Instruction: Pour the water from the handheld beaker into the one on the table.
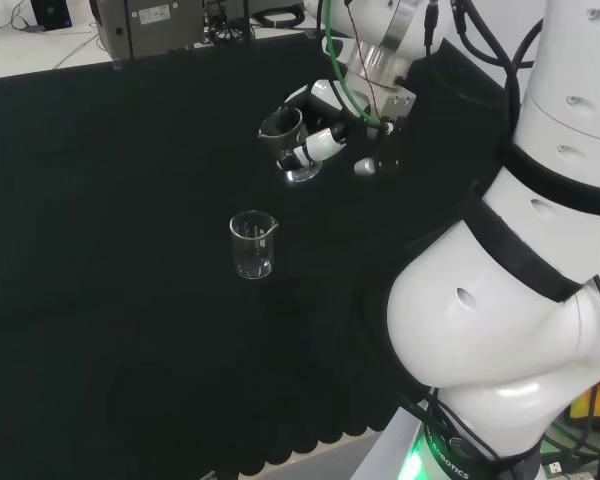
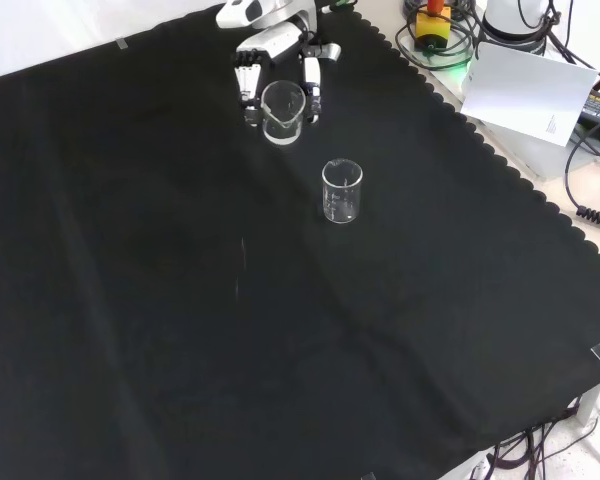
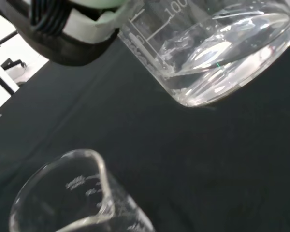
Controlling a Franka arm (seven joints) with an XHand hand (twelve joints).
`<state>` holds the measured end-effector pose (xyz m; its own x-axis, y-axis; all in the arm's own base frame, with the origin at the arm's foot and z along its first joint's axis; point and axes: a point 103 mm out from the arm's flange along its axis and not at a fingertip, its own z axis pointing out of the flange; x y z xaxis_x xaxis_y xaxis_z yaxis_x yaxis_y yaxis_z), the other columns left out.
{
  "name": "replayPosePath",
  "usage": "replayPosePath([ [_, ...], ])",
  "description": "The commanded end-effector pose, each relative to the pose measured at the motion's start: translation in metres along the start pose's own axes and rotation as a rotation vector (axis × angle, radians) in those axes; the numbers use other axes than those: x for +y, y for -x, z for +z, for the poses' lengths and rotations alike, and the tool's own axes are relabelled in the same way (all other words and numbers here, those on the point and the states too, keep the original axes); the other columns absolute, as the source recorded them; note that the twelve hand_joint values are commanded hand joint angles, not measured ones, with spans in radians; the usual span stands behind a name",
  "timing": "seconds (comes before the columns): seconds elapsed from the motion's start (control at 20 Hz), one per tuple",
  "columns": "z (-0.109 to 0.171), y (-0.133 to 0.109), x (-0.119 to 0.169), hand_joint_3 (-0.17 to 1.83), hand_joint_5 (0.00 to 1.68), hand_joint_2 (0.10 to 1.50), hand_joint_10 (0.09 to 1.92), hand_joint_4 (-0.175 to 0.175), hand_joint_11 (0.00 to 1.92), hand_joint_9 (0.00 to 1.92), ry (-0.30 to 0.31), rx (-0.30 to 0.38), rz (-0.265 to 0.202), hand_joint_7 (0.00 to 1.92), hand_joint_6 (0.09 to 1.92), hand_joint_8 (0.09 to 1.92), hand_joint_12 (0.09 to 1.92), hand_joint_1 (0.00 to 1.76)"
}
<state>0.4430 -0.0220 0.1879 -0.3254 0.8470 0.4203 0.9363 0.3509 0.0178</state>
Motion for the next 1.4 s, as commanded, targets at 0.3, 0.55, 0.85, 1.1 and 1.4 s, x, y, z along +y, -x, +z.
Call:
replayPosePath([
  [0.3, 0.008, -0.027, -0.055, -0.17, 1.43, 1.02, 0.54, -0.175, 1.43, 1.65, -0.169, -0.074, 0.043, 1.55, 0.24, 0.09, 0.65, 1.32],
  [0.55, 0.01, -0.033, -0.064, -0.17, 1.43, 1.02, 0.54, -0.175, 1.43, 1.66, -0.254, -0.132, 0.039, 1.55, 0.24, 0.09, 0.65, 1.32],
  [0.85, 0.017, -0.041, -0.063, -0.17, 1.45, 1.01, 0.54, -0.129, 1.43, 1.66, -0.338, -0.179, 0.026, 1.58, 0.09, 0.14, 0.67, 1.32],
  [1.1, 0.019, -0.046, -0.059, -0.17, 1.46, 1.02, 0.55, -0.082, 1.43, 1.68, -0.4, -0.252, 0.038, 1.54, 0.18, 0.68, 0.7, 1.22],
  [1.4, 0.023, -0.052, -0.05, -0.17, 1.43, 1.03, 0.59, -0.079, 1.42, 1.67, -0.461, -0.332, 0.081, 1.48, 0.28, 0.93, 0.73, 1.2],
])
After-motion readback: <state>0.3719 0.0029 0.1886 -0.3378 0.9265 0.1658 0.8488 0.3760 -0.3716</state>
